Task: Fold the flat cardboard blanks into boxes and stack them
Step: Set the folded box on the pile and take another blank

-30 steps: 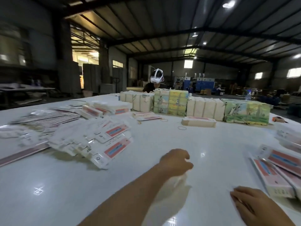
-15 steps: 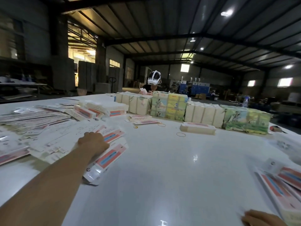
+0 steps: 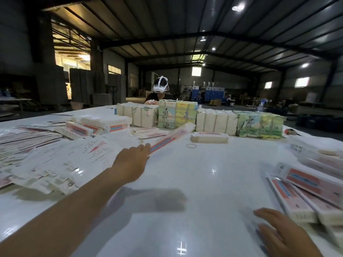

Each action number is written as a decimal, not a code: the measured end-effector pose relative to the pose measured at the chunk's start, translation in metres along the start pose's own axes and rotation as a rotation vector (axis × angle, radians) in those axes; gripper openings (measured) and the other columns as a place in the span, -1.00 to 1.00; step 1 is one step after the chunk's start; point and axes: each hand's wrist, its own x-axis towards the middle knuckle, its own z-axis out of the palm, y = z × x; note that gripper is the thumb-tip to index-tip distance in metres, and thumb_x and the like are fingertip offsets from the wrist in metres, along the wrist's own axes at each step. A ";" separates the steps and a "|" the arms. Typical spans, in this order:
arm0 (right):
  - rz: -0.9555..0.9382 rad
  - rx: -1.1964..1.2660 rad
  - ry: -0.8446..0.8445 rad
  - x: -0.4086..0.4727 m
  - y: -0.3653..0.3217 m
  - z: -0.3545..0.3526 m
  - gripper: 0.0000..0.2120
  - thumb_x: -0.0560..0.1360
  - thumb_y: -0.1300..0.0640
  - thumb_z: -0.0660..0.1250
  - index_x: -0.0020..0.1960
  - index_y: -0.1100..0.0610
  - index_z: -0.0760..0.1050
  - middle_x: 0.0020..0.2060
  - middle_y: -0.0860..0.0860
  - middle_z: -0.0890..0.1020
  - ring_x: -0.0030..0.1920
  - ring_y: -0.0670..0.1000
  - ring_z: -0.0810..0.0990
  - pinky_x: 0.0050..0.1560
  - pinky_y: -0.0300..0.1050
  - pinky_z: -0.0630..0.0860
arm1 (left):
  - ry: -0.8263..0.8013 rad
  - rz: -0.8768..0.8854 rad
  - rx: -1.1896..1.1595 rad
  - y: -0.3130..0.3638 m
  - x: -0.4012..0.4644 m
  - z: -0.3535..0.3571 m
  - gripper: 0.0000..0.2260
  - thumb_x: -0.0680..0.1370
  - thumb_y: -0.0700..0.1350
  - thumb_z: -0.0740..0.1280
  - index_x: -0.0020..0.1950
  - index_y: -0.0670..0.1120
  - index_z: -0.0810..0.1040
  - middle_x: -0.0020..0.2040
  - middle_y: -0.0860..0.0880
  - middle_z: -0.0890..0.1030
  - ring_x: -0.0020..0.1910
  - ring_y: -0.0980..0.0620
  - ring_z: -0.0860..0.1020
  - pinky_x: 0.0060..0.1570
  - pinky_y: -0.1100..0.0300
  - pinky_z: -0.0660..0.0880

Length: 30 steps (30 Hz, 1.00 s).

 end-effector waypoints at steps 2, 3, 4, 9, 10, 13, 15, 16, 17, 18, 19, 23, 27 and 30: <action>0.198 0.274 0.007 -0.004 -0.007 -0.018 -0.84 0.45 -0.17 0.36 -0.04 -0.13 0.59 -0.08 0.05 0.68 -0.26 -0.02 0.63 -0.24 -0.24 0.53 | 0.079 0.198 -0.040 0.051 -0.020 -0.002 -0.58 0.63 -0.03 0.08 0.48 -0.08 0.16 0.31 -0.09 0.44 0.11 -0.12 0.49 0.07 0.05 0.39; 0.340 0.476 -0.040 0.002 0.000 -0.022 -0.82 0.51 -0.11 0.32 0.01 -0.04 0.58 -0.12 0.13 0.69 -0.35 0.03 0.63 -0.33 -0.10 0.51 | 0.106 0.300 -0.029 0.075 -0.031 0.003 -0.56 0.60 -0.04 0.17 0.47 -0.09 0.21 0.31 -0.09 0.46 0.12 -0.12 0.50 0.11 0.05 0.40; 0.466 0.674 -0.073 0.001 -0.003 -0.027 -0.77 0.53 -0.12 0.29 0.04 0.01 0.53 -0.15 0.18 0.69 -0.43 0.08 0.61 -0.36 -0.05 0.49 | 0.118 0.410 -0.030 0.097 -0.046 0.006 -0.52 0.53 -0.06 0.29 0.43 -0.11 0.31 0.28 -0.10 0.50 0.09 -0.10 0.54 0.11 0.06 0.44; 0.644 0.779 -0.142 -0.001 0.008 -0.040 -0.73 0.56 0.15 0.25 0.08 0.38 0.46 -0.32 0.29 0.65 -0.51 0.15 0.60 -0.69 -0.24 0.35 | 0.043 0.685 -0.049 0.149 -0.083 0.003 -0.48 0.36 0.14 0.43 0.28 0.00 0.52 0.15 0.04 0.59 -0.04 0.06 0.61 0.00 0.20 0.53; 0.632 0.760 -0.148 -0.002 0.009 -0.038 -0.78 0.56 0.23 0.23 0.05 0.42 0.45 -0.36 0.28 0.64 -0.53 0.13 0.57 -0.70 -0.25 0.34 | -0.053 0.644 -0.054 0.149 -0.082 -0.003 -0.45 0.44 0.22 0.32 0.38 0.04 0.41 0.28 0.05 0.51 0.13 0.05 0.54 0.17 0.16 0.45; 0.580 0.742 -0.170 -0.003 0.007 -0.034 -0.90 0.53 0.32 0.24 -0.05 0.39 0.45 -0.46 0.24 0.59 -0.58 0.11 0.53 -0.66 -0.22 0.40 | -0.315 0.516 -0.158 0.156 -0.074 -0.007 -0.27 0.47 0.39 0.11 0.53 0.09 -0.02 0.53 0.08 0.09 0.45 0.05 0.14 0.43 -0.04 -0.02; 0.527 0.750 -0.175 -0.004 0.004 -0.032 -0.92 0.51 0.34 0.27 -0.09 0.39 0.47 -0.42 0.26 0.61 -0.56 0.13 0.55 -0.62 -0.18 0.45 | -0.350 0.466 -0.254 0.175 -0.071 -0.012 -0.14 0.40 0.45 0.16 0.53 0.08 -0.09 0.54 0.09 0.04 0.47 0.04 0.09 0.45 -0.08 -0.07; 0.502 0.758 -0.178 -0.005 0.004 -0.032 -0.92 0.51 0.33 0.29 -0.08 0.38 0.48 -0.38 0.26 0.63 -0.51 0.14 0.58 -0.58 -0.15 0.48 | -0.335 0.442 -0.304 0.187 -0.071 -0.015 -0.10 0.37 0.46 0.19 0.53 0.06 -0.08 0.53 0.08 0.07 0.46 0.03 0.11 0.45 -0.07 -0.03; 0.482 0.760 -0.180 -0.006 0.004 -0.032 -0.92 0.50 0.32 0.30 -0.07 0.36 0.50 -0.34 0.25 0.65 -0.46 0.15 0.61 -0.54 -0.12 0.51 | -0.311 0.421 -0.327 0.199 -0.070 -0.019 -0.09 0.36 0.46 0.21 0.53 0.04 -0.06 0.51 0.06 0.12 0.43 0.01 0.16 0.43 -0.05 0.03; 0.462 0.766 -0.183 -0.007 0.005 -0.033 -0.92 0.50 0.31 0.30 -0.05 0.33 0.52 -0.29 0.24 0.67 -0.40 0.15 0.64 -0.49 -0.09 0.54 | -0.278 0.405 -0.331 0.209 -0.070 -0.020 -0.09 0.36 0.45 0.22 0.53 0.02 -0.03 0.47 0.03 0.20 0.39 -0.01 0.23 0.39 0.00 0.13; 0.445 0.775 -0.185 -0.007 0.006 -0.035 -0.91 0.50 0.30 0.31 -0.02 0.31 0.53 -0.24 0.23 0.68 -0.34 0.15 0.65 -0.44 -0.06 0.56 | -0.234 0.382 -0.335 0.217 -0.071 -0.020 -0.11 0.36 0.44 0.23 0.52 0.00 0.02 0.42 0.02 0.27 0.32 -0.01 0.29 0.31 0.07 0.23; 0.372 0.717 -0.133 -0.009 0.012 -0.039 -0.76 0.54 0.10 0.32 0.20 -0.02 0.45 -0.19 0.14 0.68 -0.35 0.10 0.63 -0.40 -0.07 0.54 | -0.096 0.266 -0.453 0.219 -0.078 -0.016 -0.34 0.38 0.41 0.25 0.37 0.10 0.27 0.20 0.13 0.46 0.06 0.12 0.45 -0.02 0.28 0.40; 0.067 0.376 0.087 -0.017 0.007 -0.037 -0.63 0.54 0.02 0.27 0.22 -0.36 0.30 0.01 -0.17 0.50 -0.23 -0.02 0.58 -0.39 -0.14 0.51 | -0.055 0.182 -0.573 0.197 -0.080 -0.016 -0.52 0.38 0.38 0.28 0.18 0.18 0.37 0.08 0.19 0.52 -0.10 0.15 0.51 -0.09 0.20 0.55; -0.131 0.229 0.189 -0.021 0.007 -0.035 -0.72 0.54 0.16 0.28 0.07 -0.24 0.46 -0.04 -0.18 0.50 -0.15 -0.11 0.56 -0.21 -0.15 0.53 | -0.113 0.177 -0.581 0.194 -0.081 -0.017 -0.49 0.39 0.39 0.27 0.23 0.17 0.36 0.16 0.18 0.52 -0.04 0.13 0.53 -0.02 0.15 0.56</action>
